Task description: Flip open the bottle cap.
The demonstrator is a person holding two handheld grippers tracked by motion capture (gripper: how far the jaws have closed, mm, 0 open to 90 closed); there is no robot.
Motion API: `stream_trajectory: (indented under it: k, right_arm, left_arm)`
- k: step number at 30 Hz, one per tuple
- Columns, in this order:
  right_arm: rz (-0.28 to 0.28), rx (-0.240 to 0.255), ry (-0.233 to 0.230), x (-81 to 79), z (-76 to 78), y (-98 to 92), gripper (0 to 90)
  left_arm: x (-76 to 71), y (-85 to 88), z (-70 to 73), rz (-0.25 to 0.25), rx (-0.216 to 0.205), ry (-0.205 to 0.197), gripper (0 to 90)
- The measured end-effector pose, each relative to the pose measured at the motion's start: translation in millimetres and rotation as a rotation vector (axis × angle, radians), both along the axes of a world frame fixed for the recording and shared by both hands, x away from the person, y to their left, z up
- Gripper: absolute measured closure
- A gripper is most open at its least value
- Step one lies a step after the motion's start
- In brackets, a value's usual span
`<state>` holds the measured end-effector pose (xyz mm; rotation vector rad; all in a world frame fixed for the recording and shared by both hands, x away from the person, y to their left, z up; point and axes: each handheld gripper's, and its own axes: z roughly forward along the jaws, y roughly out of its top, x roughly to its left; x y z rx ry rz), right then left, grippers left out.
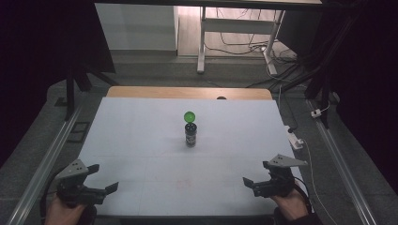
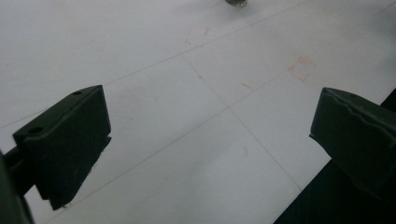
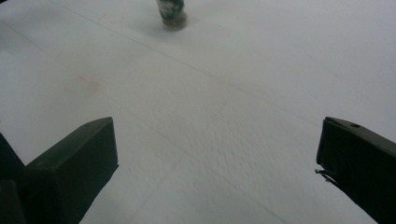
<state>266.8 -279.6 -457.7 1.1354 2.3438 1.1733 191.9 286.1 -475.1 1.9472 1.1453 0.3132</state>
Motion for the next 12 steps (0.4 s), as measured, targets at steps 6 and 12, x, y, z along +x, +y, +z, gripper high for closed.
stream_trajectory:
  k: [6,12]
  right_arm:
    - [-0.048,0.016,0.021,-8.9,0.9,-13.7,0.0]
    - [-0.065,0.011,0.034,-10.7,0.7,-17.9,0.0]
  left_arm:
    - [-2.6,-0.4,-0.6,0.001,0.033,0.024,0.0]
    - [-1.3,-1.2,-1.1,-0.001,0.038,0.046,0.0]
